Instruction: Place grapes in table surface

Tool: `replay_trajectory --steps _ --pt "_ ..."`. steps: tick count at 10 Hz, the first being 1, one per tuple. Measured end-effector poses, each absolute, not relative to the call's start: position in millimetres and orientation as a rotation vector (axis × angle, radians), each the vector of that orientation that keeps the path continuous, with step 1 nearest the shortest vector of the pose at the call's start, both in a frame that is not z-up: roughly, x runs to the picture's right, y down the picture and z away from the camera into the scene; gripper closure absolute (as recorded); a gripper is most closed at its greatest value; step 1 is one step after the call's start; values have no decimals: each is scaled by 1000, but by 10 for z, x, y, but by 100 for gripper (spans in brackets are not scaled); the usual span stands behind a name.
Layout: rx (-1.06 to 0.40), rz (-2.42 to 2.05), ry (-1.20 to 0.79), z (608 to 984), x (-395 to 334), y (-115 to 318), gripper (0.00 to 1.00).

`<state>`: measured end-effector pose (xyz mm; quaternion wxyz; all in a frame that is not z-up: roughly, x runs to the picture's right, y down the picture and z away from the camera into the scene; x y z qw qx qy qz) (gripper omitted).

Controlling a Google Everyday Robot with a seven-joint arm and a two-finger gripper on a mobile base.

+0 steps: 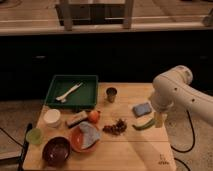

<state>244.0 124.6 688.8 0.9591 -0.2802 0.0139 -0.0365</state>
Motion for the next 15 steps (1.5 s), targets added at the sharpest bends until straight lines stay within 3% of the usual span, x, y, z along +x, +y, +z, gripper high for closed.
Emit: replay_trajectory --steps 15 --pt "-533 -211 -63 7099 1445 1520 20"
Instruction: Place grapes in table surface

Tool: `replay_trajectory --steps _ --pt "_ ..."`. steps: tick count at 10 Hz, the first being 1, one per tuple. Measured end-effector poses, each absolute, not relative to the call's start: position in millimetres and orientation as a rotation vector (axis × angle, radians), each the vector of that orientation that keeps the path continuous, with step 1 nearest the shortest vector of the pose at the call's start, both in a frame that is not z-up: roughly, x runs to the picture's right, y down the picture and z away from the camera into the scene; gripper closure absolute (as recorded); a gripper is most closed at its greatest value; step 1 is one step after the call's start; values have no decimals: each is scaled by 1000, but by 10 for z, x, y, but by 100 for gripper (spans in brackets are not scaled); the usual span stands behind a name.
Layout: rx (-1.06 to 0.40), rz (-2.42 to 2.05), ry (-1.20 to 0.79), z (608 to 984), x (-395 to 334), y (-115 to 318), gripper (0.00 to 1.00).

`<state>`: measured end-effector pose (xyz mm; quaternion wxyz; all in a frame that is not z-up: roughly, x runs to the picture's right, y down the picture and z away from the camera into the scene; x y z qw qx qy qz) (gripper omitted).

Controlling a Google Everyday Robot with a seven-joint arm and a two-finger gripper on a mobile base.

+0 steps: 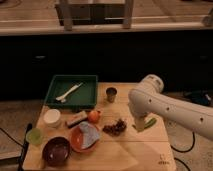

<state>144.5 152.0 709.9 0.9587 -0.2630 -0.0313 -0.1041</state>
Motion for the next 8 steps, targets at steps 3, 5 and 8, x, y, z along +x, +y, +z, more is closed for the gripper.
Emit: replay_trajectory --steps 3,5,8 --pt "-534 -207 -93 7169 1294 1586 20" --pt "-538 -195 -110 7225 1314 1622 20" --pt "-548 -175 -137 7314 1224 1685 20"
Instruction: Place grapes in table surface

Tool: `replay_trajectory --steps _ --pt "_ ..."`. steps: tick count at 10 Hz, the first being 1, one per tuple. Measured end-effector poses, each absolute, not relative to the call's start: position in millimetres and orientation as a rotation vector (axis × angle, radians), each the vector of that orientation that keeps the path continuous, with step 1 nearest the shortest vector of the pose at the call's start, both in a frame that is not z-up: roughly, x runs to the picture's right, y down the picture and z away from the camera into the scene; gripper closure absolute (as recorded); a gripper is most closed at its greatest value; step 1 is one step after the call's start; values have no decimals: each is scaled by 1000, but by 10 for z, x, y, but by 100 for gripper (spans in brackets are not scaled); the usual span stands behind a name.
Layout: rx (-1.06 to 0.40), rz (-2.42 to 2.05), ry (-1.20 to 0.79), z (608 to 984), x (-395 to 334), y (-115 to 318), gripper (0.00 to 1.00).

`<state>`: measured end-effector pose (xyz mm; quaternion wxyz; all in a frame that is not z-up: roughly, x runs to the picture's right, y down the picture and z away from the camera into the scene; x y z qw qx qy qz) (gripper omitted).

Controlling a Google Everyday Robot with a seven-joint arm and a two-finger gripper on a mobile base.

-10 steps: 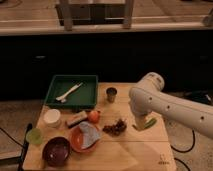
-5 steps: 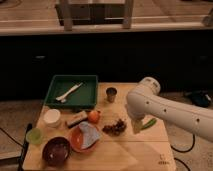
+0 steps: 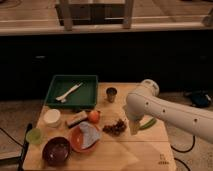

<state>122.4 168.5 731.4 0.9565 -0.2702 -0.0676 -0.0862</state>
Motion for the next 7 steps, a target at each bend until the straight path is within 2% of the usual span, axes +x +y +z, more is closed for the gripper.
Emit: replay_trajectory --steps 7 --pt "-573 -130 -194 7487 1176 1720 20"
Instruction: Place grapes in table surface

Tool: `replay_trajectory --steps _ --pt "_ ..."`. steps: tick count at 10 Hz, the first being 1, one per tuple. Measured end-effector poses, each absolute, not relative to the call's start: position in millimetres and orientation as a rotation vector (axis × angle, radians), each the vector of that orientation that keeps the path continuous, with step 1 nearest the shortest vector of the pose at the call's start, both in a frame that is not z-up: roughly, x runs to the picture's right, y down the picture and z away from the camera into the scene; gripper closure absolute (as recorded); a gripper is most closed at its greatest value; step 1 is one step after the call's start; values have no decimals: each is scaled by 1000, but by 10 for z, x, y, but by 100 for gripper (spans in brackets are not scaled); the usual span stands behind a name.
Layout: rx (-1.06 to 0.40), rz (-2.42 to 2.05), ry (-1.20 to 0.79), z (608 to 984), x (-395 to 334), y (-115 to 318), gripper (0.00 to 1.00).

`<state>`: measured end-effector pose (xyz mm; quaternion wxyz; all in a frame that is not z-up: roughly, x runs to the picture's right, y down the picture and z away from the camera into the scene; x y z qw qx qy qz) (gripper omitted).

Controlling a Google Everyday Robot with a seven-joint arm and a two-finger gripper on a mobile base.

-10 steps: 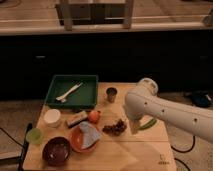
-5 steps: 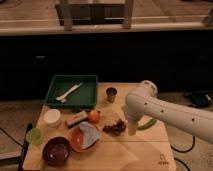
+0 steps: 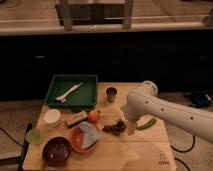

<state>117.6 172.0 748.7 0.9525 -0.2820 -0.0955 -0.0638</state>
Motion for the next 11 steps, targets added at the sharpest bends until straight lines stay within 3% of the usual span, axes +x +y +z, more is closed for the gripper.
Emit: replay_trajectory --steps 11 --pt "-607 -112 -268 7692 1040 1738 20"
